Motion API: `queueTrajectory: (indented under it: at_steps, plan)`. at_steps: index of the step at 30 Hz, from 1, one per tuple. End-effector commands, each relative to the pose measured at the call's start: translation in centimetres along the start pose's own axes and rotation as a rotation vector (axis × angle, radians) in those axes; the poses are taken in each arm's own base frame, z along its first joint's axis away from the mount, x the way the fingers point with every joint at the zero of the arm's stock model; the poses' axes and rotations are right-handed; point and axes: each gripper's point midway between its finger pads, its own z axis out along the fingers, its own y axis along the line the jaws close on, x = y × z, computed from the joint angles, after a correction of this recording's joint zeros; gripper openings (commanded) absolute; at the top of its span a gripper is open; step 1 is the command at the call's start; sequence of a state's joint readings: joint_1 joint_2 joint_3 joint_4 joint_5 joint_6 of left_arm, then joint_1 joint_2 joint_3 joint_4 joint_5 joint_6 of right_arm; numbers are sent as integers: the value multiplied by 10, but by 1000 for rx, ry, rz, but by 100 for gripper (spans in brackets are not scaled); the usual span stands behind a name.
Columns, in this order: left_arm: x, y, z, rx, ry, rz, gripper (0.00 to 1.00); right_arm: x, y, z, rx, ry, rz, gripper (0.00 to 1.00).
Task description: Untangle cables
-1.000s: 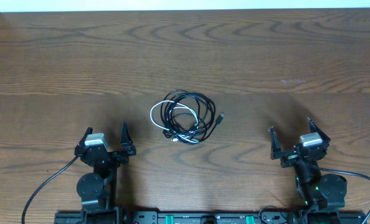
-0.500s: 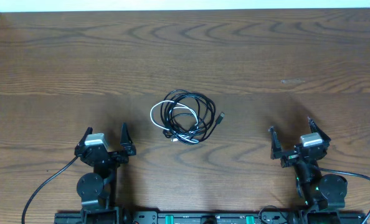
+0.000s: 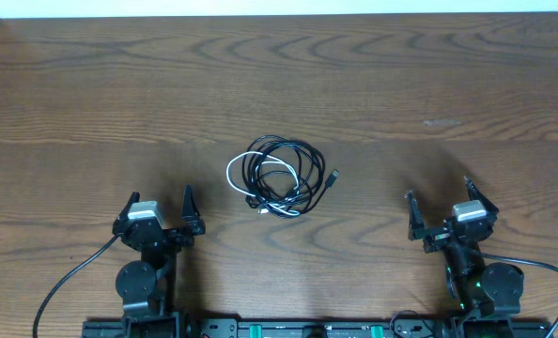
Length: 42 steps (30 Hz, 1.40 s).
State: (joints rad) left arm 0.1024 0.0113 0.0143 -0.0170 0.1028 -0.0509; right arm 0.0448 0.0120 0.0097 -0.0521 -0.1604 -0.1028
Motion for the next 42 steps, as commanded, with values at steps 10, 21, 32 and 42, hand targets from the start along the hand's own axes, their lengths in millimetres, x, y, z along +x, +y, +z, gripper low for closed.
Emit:
queueTrajectory:
  at_steps: [10, 21, 32, 42]
  plan:
    - [-9, -10, 1, 48, 44, 11, 98, -7, 10, 2, -63, 29, 19, 99]
    - [-48, -38, 17, 179, 151, 14, 98, -42, 5, 18, -81, 140, 39, 99]
    - [-72, -47, 48, 188, 447, -29, 98, -76, 1, 54, -135, 378, 90, 99]
    - [-88, -79, 61, 258, 704, 25, 98, -84, 7, 90, -229, 638, 170, 99]
